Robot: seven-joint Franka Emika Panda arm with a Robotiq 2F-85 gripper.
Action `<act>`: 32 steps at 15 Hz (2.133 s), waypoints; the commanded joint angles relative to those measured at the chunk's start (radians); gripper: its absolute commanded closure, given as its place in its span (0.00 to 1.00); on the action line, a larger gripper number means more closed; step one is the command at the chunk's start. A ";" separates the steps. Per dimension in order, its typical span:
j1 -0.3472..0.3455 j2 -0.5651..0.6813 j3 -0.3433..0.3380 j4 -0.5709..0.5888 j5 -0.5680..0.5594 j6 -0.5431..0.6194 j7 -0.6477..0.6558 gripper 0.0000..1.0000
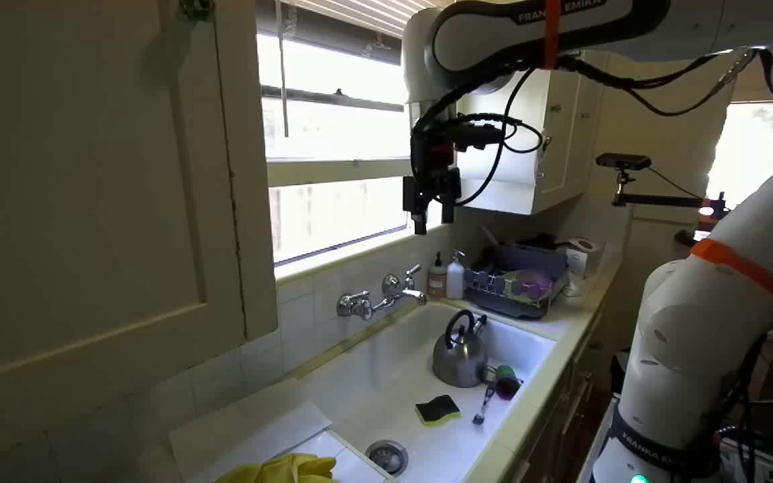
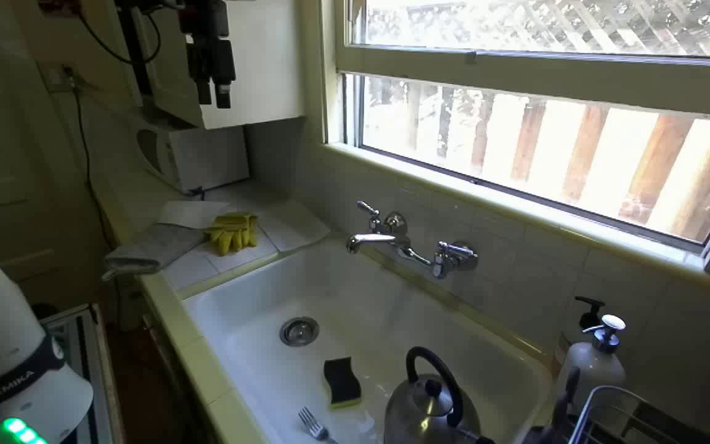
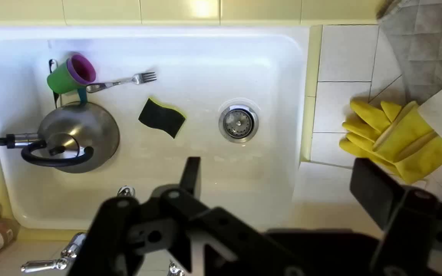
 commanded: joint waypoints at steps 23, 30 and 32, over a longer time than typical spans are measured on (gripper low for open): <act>-0.138 0.371 -0.183 -0.199 -0.061 0.783 0.051 0.00; -0.164 0.488 -0.243 -0.184 -0.064 0.896 0.040 0.00; -0.164 0.516 -0.250 -0.177 -0.066 0.923 0.051 0.00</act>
